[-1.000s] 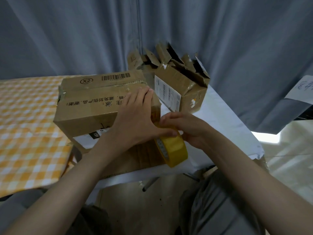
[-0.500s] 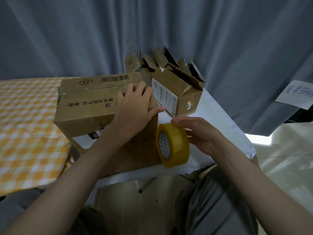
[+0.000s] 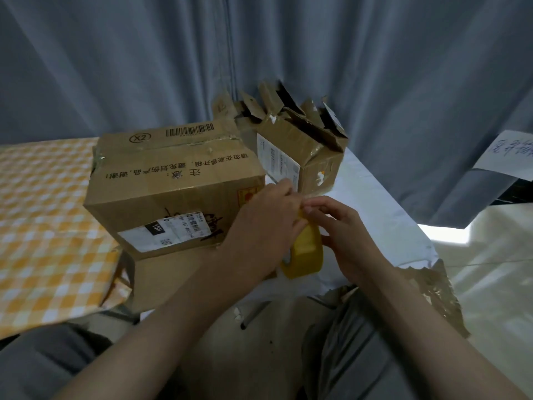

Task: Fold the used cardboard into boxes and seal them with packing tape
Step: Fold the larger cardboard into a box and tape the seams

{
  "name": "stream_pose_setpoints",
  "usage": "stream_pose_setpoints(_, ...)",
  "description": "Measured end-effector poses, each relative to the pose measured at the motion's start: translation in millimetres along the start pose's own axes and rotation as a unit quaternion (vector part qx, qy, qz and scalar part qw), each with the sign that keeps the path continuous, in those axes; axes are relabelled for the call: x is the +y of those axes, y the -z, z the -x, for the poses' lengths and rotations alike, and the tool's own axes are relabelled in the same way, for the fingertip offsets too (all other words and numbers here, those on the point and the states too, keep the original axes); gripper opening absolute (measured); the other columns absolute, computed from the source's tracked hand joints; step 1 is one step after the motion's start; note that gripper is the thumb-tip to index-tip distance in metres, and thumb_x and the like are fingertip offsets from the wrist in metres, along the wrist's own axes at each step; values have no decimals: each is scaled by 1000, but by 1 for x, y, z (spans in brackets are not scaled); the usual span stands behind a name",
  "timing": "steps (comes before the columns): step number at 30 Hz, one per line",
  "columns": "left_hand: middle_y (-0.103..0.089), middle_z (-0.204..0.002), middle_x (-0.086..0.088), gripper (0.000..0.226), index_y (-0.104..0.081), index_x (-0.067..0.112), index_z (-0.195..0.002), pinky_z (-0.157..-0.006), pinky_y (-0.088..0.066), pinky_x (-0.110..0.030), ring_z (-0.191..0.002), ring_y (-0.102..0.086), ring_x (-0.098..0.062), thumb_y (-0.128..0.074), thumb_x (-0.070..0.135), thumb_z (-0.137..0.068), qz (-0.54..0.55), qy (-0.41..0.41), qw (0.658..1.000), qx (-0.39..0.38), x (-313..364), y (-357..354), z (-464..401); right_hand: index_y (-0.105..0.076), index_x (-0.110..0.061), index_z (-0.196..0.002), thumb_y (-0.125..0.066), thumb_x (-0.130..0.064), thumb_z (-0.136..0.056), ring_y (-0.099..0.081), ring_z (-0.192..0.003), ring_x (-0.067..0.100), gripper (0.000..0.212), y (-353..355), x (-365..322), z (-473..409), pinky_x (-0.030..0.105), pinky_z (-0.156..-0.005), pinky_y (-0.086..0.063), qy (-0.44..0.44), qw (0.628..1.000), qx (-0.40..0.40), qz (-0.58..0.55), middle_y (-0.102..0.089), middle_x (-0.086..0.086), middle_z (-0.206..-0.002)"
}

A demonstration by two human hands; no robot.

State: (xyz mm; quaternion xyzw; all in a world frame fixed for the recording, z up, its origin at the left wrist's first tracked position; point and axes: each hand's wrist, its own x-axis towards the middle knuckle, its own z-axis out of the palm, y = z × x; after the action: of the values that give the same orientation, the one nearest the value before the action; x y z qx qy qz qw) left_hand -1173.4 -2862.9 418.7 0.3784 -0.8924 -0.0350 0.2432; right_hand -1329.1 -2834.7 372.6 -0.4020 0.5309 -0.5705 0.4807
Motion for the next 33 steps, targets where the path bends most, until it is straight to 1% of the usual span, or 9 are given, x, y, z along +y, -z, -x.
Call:
stream_pose_setpoints(4,-57,-104,6,22,-67,22,-106,-80,-33,-20,-97,-48,-8,-68,38,-91,24,67,997,-9,0,-11,-7,-75,-19,-103,-62,-17,-97,-70,-95,11,14,5,6,8,21,-67,-56,25,999,7,20,-73,-2,-103)
stream_pose_setpoints(12,-60,-77,14,9,-71,20,-80,-68,-45,-16,-77,-56,-2,-77,27,-83,121,120,985,-30,-5,-8,-15,-75,-25,-112,-65,-23,-94,-70,-100,10,21,8,13,15,21,-70,-58,49,998,14,28,-74,-5,-109)
stream_pose_setpoints(16,-57,-74,12,14,-63,20,-76,-64,-39,-18,-70,-54,-4,-72,21,-87,103,130,986,-20,-3,-10,-12,-44,-36,-148,-69,-26,-92,-69,-103,9,63,12,13,13,21,-68,-58,-49,998,-25,-18,-62,-2,-133)
stream_pose_setpoints(18,-55,-78,10,17,-57,22,-78,-67,-38,-22,-74,-52,-8,-68,21,-91,82,134,987,-14,-3,-11,-11,-39,-47,-148,-72,-25,-90,-67,-109,12,70,15,15,18,28,-80,-60,-60,996,-66,12,-58,-4,-138)
stream_pose_setpoints(21,-53,-81,7,17,-54,18,-80,-69,-38,-26,-79,-50,-12,-66,18,-92,85,119,989,-8,-1,-7,-11,-50,-52,-136,-74,-24,-88,-67,-109,16,60,10,18,26,39,-92,-58,-16,997,-68,40,-67,-6,-122)
stream_pose_setpoints(24,-55,-80,3,17,-54,15,-79,-66,-40,-24,-75,-49,-12,-66,12,-90,110,51,991,50,11,0,-9,-61,-35,-123,-70,-20,-91,-67,-107,23,36,7,12,27,44,-89,-59,30,999,-23,18,-68,2,-119)
stream_pose_setpoints(28,-53,-79,8,17,-55,16,-79,-65,-35,-18,-74,-47,-8,-65,17,-92,112,31,991,63,14,11,-16,-60,-22,-102,-64,-26,-95,-64,-100,24,9,10,5,27,34,-79,-55,59,996,8,61,-69,-4,-105)
stream_pose_setpoints(31,-59,-81,4,14,-62,12,-84,-74,-45,-28,-78,-52,-11,-68,23,-92,114,52,992,30,2,15,-22,-59,-34,-96,-65,-32,-94,-66,-96,15,6,14,2,31,30,-78,-57,92,991,6,96,-67,-9,-106)
stream_pose_setpoints(33,-60,-82,3,14,-64,13,-85,-77,-48,-34,-79,-53,-11,-68,25,-92,106,58,993,17,3,15,-22,-58,-41,-97,-63,-42,-90,-66,-94,4,9,16,-4,32,20,-70,-58,113,987,-8,113,-68,-21,-102)
